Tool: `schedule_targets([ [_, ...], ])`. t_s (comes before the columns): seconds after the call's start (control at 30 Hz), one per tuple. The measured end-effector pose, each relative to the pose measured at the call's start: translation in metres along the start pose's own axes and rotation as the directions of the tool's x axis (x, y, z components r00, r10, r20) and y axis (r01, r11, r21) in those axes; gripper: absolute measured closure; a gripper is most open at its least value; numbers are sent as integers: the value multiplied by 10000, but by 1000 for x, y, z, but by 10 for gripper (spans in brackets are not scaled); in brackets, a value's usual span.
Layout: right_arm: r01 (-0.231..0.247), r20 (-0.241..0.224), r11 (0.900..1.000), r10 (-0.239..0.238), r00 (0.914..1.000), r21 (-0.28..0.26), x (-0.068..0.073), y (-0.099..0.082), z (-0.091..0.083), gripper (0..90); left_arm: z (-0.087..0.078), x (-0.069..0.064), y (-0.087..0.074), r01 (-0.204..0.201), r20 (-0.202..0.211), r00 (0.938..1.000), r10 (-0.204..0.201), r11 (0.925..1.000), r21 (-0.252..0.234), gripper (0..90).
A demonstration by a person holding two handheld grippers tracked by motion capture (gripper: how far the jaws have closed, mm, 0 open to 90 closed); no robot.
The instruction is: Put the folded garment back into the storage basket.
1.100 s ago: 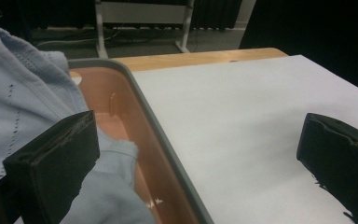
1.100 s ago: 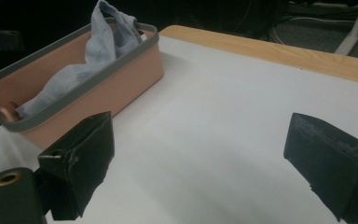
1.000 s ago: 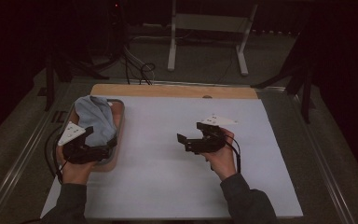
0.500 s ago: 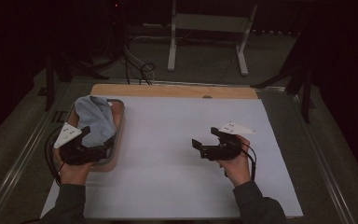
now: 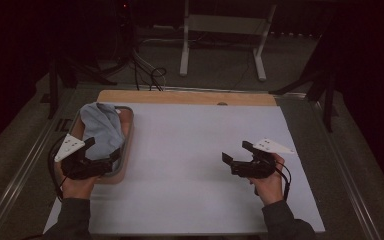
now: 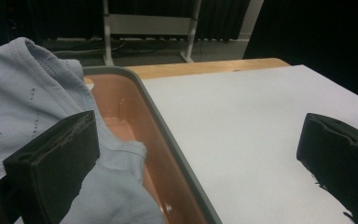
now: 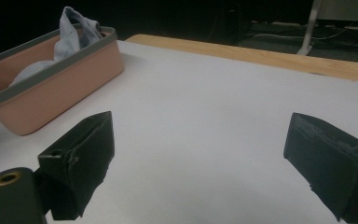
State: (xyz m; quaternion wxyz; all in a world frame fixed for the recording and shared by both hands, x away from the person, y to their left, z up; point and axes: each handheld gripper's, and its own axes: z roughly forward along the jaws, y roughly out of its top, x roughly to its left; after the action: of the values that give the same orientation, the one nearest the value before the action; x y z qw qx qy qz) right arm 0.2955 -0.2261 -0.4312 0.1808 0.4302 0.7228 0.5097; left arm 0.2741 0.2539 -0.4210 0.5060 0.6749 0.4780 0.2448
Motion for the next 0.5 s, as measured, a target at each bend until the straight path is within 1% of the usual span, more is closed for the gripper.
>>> schedule_targets([
  [0.03, -28, 39, 10000, 28, 10000, -28, -4, -4, -4, 87, -1, 0, 0, -20, 6, 10000, 20, 10000, -30, 4],
  [0.13, -13, 97, 10000, 13, 10000, 8, -8, -7, -6, 88, -2, 0, 0, -20, 44, 10000, 20, 9999, -106, 4],
  [0.23, -45, 176, 9998, 42, 9998, 175, -14, -12, -11, 88, -1, 0, -2, 1, 54, 10000, 0, 9999, -101, 4],
  [0.3, -47, 197, 9999, 45, 9998, 101, -16, -14, -13, 88, 0, 0, -2, 29, 76, 10000, -28, 10000, -93, 4],
  [0.33, -82, 169, 9999, 84, 9998, -124, -19, -15, -17, 88, 1, -1, -2, -10, 116, 9999, 11, 10000, -76, 4],
  [0.4, -88, 166, 9995, 93, 9998, -314, -21, -17, -20, 88, 1, -1, -2, -25, 136, 9999, 26, 10000, -84, 4],
  [0.5, -126, 191, 9992, 134, 9997, -382, -23, -19, -22, 88, 0, 0, -2, -35, 143, 9999, 37, 9999, -109, 4],
])
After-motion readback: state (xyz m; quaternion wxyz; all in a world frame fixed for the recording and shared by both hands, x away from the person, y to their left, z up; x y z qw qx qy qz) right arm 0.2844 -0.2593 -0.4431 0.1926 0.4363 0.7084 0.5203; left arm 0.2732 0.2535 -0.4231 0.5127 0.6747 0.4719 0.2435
